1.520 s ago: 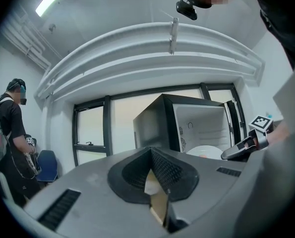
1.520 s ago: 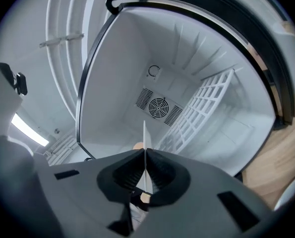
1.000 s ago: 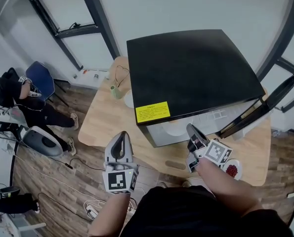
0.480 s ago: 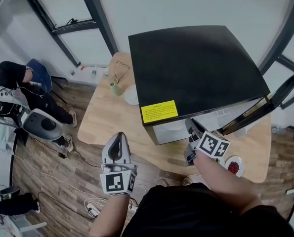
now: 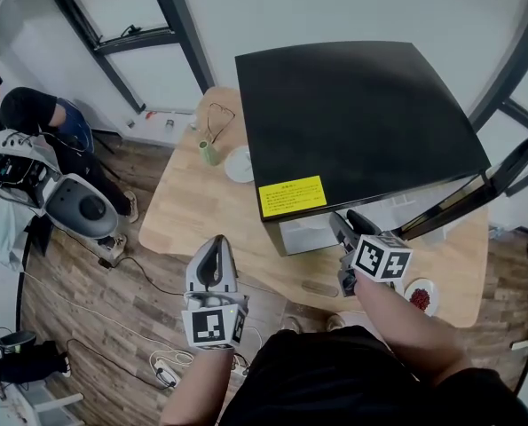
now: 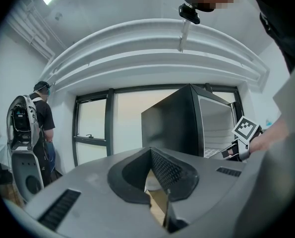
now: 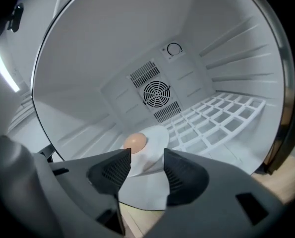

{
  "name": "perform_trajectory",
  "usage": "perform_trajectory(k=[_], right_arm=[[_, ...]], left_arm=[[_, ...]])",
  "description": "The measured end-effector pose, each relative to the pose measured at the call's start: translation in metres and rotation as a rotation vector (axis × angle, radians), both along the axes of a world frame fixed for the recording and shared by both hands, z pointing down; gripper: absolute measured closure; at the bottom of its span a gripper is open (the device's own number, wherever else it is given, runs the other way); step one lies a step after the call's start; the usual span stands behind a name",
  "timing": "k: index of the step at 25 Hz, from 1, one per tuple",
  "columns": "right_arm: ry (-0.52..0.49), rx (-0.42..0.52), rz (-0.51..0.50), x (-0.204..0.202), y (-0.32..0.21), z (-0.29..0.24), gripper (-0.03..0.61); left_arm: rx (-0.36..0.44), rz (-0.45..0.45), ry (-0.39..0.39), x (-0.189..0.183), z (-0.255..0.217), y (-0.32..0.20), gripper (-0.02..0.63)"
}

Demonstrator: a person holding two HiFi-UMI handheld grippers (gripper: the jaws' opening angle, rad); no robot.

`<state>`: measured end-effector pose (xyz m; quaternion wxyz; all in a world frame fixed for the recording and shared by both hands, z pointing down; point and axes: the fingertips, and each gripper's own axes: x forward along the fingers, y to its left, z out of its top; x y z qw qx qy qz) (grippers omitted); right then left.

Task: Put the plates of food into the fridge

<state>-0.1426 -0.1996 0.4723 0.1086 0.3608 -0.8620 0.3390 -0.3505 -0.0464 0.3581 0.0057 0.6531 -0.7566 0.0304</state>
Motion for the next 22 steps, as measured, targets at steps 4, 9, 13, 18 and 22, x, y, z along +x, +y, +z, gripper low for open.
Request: perform_trajectory(k=[4,9,13,18,22], right_arm=[[0.001,0.031,-0.008,0.006,0.002,-0.007,0.367],[-0.017,0.063,-0.016,0.014,0.005,-0.016,0.367],[-0.053,0.09,-0.005,0.028,0.007,-0.024,0.367],[-0.107,0.12,0.041,0.057,0.011,-0.031,0.367],[-0.127,0.125,0.081,0.089,0.017,-0.03,0.368]], left_arm=[[0.017,0.026,0.001,0.01,-0.002,-0.003,0.609],[0.006,0.069,-0.021,0.027,-0.003,-0.007,0.611],[0.024,0.078,-0.017,0.038,-0.007,-0.007,0.611],[0.021,0.077,-0.017,0.054,-0.001,-0.003,0.609],[0.012,0.11,-0.019,0.078,0.005,-0.001,0.609]])
